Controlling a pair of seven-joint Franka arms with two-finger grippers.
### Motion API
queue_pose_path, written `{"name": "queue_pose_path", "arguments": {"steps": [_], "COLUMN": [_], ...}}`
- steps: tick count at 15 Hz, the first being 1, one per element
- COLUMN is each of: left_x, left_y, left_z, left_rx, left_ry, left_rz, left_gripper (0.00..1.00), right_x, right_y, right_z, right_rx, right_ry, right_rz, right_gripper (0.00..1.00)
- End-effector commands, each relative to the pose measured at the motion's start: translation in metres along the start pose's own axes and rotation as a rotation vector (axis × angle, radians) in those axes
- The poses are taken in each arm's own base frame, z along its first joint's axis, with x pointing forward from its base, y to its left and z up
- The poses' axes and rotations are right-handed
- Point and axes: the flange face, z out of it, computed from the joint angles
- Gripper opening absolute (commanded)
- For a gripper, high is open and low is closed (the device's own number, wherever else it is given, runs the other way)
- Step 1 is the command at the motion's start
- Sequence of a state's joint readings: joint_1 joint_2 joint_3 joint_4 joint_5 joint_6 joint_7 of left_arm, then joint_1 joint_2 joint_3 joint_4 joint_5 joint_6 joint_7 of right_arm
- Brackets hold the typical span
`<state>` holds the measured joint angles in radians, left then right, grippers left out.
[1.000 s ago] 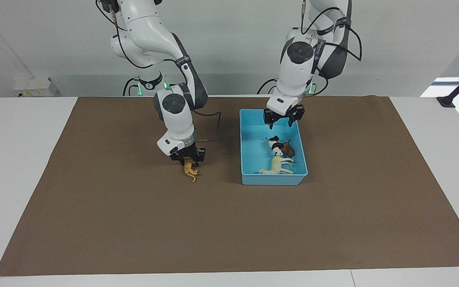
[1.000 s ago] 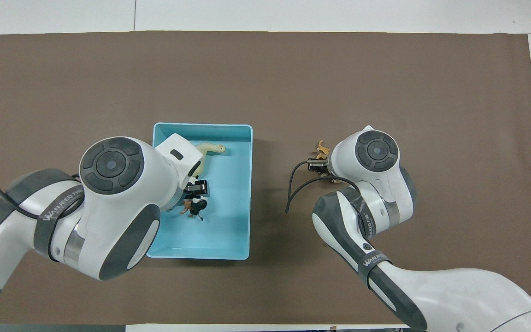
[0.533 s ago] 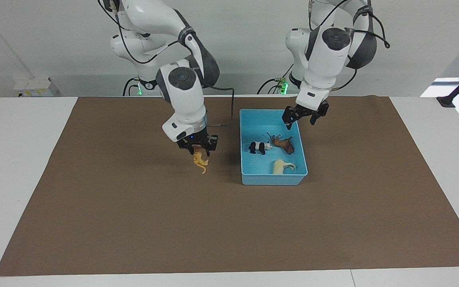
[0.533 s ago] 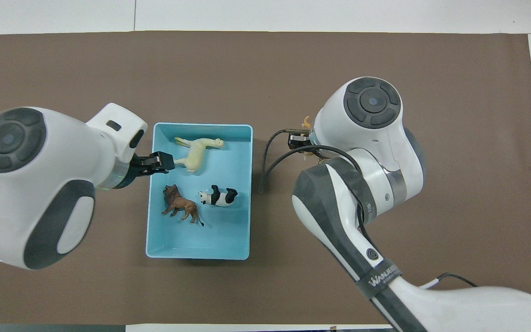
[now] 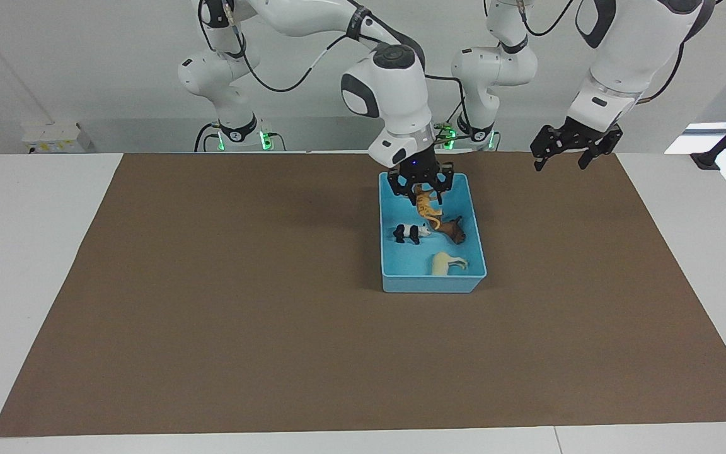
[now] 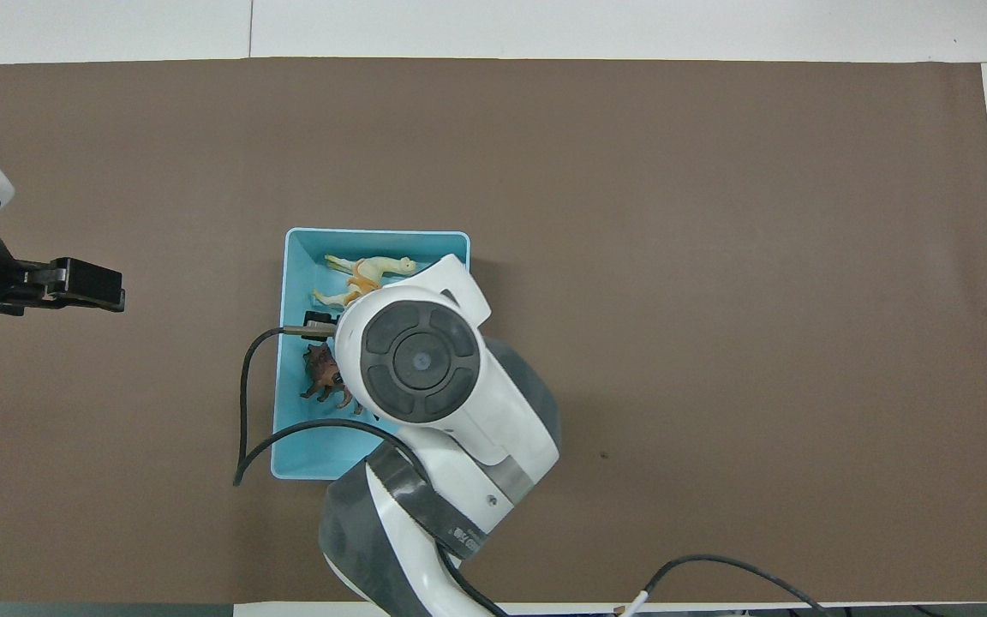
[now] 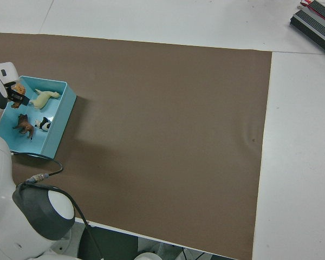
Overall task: Put all toys into storage box
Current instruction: 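Carry the orange tiger into the box with the right gripper and release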
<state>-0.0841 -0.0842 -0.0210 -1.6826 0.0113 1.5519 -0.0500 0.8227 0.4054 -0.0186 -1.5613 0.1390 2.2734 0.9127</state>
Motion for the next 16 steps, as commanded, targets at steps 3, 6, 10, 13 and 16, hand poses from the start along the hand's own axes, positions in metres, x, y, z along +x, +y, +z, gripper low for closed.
{"name": "queue_pose_path", "arguments": {"steps": [3, 6, 10, 13, 16], "left_x": [0.020, 0.037, 0.034, 0.029, 0.025], "left_y": [-0.015, -0.017, -0.021, -0.022, -0.021], "left_z": [0.001, 0.011, 0.008, 0.004, 0.012], "left_rx": [0.009, 0.000, -0.019, -0.019, -0.018], "left_ry": [0.011, -0.020, -0.035, -0.031, -0.042], "left_rz": [0.058, 0.057, 0.058, 0.102, 0.096], "left_gripper": [1.00, 1.00, 1.00, 1.00, 1.00], "right_x": [-0.002, 0.023, 0.086, 0.141, 0.190], "right_y": [0.004, 0.017, 0.067, 0.130, 0.214], "right_z": [0.026, 0.012, -0.069, -0.122, -0.161], "right_rx": [-0.017, -0.019, -0.034, -0.045, -0.104], "right_ry": [-0.015, 0.011, 0.042, 0.101, 0.094], "right_rz": [0.076, 0.217, 0.315, 0.305, 0.124], "right_gripper": [0.92, 1.00, 1.00, 1.00, 1.00]}}
